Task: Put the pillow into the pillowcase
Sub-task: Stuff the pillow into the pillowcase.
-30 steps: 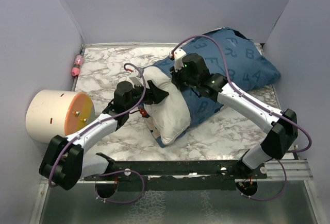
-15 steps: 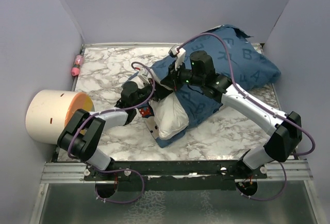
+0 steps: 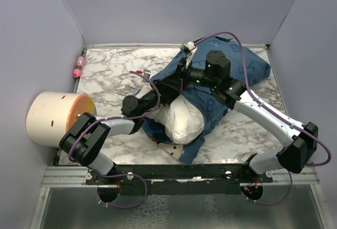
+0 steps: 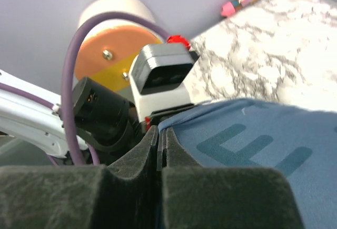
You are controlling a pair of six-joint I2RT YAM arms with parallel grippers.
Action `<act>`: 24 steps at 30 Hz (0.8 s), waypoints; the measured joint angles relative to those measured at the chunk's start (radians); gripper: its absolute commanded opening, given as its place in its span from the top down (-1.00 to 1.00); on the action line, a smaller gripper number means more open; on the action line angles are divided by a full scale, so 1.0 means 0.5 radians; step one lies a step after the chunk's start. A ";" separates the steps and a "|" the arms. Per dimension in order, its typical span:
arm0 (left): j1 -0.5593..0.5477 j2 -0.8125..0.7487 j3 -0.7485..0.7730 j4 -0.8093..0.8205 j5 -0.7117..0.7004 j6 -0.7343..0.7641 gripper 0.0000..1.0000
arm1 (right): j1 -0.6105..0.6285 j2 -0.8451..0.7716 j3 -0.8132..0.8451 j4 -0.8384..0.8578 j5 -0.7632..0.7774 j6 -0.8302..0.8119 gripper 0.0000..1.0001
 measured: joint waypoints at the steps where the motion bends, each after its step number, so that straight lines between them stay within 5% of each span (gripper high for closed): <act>1: -0.021 -0.031 0.000 0.038 -0.004 0.014 1.00 | 0.001 -0.024 0.019 0.002 -0.005 0.011 0.99; 5: -0.024 0.018 -0.001 0.272 -0.042 -0.017 1.00 | 0.012 -0.062 0.047 0.033 0.007 0.018 0.99; 9: 0.020 0.433 -0.014 0.301 -0.057 -0.140 0.99 | 0.037 -0.121 -0.261 0.070 0.163 -0.023 0.99; 12: 0.021 0.637 -0.140 0.301 -0.098 -0.161 0.80 | 0.066 -0.156 -0.540 0.048 0.246 -0.061 0.90; 19: 0.027 0.405 -0.307 0.267 -0.205 -0.117 -0.18 | 0.169 -0.456 -0.701 -0.008 0.257 -0.178 -0.03; 24: 0.067 -0.013 -0.388 -0.149 -0.288 -0.067 -0.41 | 0.219 -0.726 -0.607 -0.179 0.290 -0.289 -0.51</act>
